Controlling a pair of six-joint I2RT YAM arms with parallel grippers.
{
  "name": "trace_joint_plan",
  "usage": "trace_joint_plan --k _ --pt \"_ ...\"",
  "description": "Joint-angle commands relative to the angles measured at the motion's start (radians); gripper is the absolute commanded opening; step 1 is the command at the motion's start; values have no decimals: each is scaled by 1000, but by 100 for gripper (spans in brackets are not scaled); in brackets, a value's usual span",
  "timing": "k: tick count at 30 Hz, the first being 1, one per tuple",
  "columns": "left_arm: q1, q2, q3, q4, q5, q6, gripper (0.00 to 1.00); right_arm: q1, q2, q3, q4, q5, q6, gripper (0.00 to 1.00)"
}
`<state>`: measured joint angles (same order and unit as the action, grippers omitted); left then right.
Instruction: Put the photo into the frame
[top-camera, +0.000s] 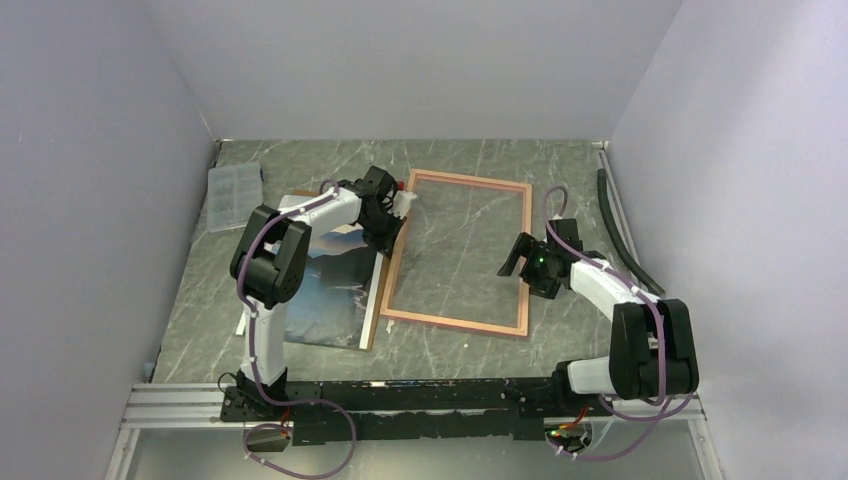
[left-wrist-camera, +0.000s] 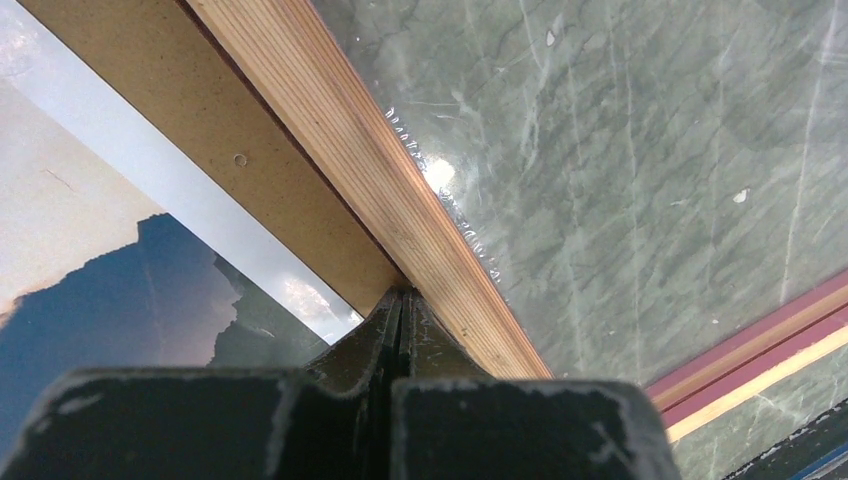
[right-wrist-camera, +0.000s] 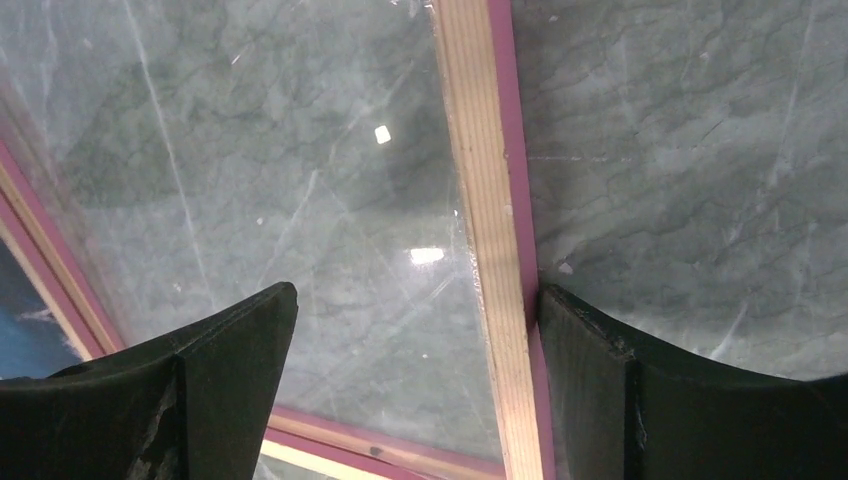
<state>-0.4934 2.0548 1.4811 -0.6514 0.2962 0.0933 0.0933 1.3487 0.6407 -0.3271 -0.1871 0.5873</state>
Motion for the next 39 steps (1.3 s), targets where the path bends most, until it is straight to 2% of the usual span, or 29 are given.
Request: trace_joint_plan --k 1,6,11,15,21,32,39 --pt "-23 70 -11 24 58 12 3 21 -73 -6 160 -362 103 91" --pt "-30 88 -1 18 80 18 3 20 -202 -38 355 -625 216 88" --pt "-29 94 -1 16 98 26 3 20 -327 -79 568 -739 364 86" --pt "-32 96 -5 14 108 31 3 20 -394 -98 660 -752 424 85" --pt "-37 83 -12 12 120 29 3 26 -401 -162 985 -782 615 84" --pt "-37 45 -24 7 130 20 3 64 -317 -134 1088 -700 670 84" --pt "-37 30 -39 6 156 19 3 143 -154 -76 1322 -668 771 82"
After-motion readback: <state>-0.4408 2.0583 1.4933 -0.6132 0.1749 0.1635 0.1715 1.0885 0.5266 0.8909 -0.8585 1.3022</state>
